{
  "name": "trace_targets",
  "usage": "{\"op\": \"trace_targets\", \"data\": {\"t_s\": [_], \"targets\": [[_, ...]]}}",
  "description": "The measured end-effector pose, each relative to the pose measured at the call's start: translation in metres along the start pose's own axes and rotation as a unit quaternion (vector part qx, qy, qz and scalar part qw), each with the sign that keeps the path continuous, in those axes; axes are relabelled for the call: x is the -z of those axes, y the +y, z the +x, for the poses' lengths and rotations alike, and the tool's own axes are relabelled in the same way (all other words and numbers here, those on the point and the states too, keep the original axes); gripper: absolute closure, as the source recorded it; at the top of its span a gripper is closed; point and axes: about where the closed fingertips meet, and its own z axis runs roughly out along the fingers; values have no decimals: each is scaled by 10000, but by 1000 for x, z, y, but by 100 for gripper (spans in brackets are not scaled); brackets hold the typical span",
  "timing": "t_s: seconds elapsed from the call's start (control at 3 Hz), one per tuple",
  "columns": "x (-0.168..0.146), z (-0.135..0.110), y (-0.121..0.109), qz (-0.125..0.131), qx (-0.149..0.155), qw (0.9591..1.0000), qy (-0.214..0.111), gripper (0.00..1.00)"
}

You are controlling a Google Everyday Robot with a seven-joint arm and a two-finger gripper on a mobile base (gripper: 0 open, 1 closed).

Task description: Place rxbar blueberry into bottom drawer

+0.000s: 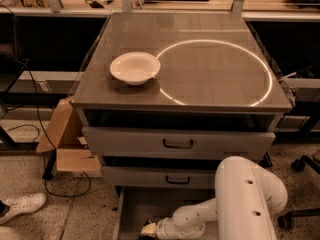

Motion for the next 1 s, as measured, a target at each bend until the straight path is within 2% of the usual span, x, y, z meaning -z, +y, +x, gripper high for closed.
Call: {"op": "trace_targets", "data": {"t_s": [0.67, 1.0], "targets": [[0, 0, 0, 0, 0, 10000, 0, 14], [0, 0, 0, 0, 0, 10000, 1, 0]]}}
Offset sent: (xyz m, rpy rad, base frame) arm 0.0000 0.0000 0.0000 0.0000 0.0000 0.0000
